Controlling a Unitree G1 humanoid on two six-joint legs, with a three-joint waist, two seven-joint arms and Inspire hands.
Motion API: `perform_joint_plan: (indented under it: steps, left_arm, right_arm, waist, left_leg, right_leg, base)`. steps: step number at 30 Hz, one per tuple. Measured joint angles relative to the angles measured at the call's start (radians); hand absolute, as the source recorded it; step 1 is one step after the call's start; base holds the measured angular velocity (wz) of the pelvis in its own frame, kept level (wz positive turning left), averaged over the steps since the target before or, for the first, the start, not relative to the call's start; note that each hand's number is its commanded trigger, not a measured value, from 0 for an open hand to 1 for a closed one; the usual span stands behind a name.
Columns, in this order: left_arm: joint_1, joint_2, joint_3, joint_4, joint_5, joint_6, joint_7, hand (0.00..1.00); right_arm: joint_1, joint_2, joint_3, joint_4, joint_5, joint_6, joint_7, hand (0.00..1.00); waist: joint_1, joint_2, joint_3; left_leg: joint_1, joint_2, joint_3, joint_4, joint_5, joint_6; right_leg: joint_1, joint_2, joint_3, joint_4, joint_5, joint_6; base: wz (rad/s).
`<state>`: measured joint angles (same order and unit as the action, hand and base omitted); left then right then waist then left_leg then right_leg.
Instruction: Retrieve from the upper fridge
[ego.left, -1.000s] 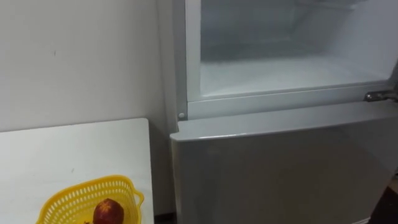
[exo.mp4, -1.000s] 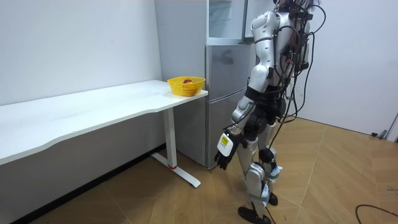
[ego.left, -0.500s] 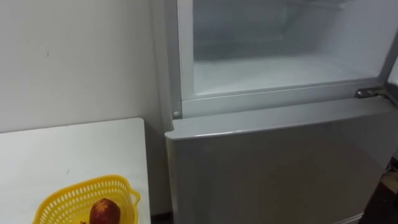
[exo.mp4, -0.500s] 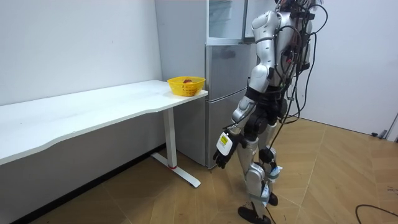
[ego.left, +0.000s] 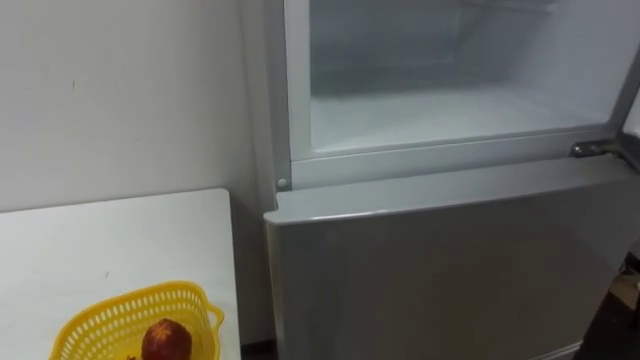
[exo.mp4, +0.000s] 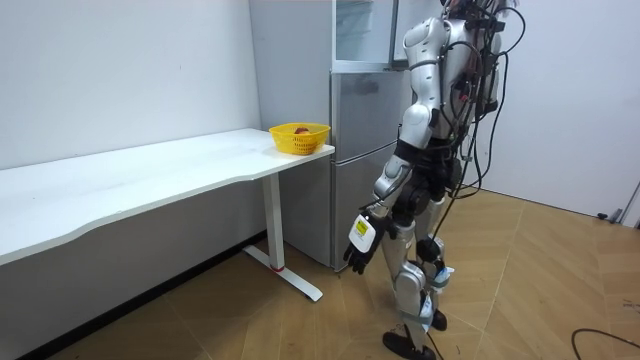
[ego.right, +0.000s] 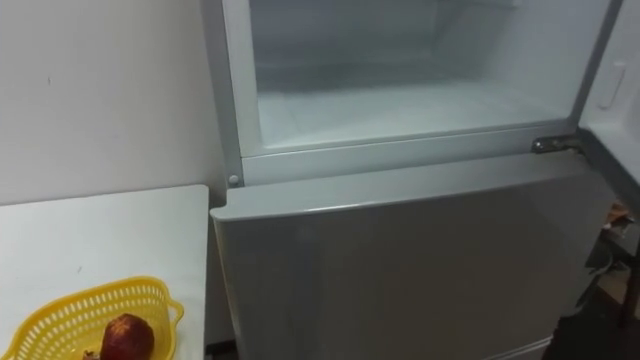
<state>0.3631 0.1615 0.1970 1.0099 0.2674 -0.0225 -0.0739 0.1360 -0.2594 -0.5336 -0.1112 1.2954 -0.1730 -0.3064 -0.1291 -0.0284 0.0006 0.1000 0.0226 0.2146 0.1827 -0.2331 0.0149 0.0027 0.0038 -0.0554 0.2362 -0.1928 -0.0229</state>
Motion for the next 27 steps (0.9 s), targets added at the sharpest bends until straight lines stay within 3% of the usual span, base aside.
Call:
perform_joint_plan:
  steps: [16, 27]
  left_arm:
    - [-0.001, 0.0, -0.002, -0.019, 0.008, 0.026, 0.044, 0.0]
    - [-0.013, 0.0, -0.002, -0.035, 0.007, 0.032, 0.045, 0.0]
  right_arm:
    - [-0.003, 0.0, -0.093, 0.004, 0.01, -0.001, -0.045, 0.0]
    - [-0.003, 0.0, -0.122, 0.02, 0.015, -0.001, -0.118, 0.0]
  waist:
    - [-0.013, 0.005, -0.0032]
    - [-0.031, -0.017, -0.0042]
  left_leg:
    - [-0.005, 0.0, -0.015, 0.0, 0.0, 0.0]
    - [-0.007, 0.001, -0.012, -0.001, 0.0, 0.0]
  right_leg:
    - [0.014, -0.001, -0.014, -0.03, 0.0, 0.0]
    - [0.016, 0.0, -0.015, -0.024, 0.001, -0.001]
  base:
    - [0.03]
    - [-0.01]
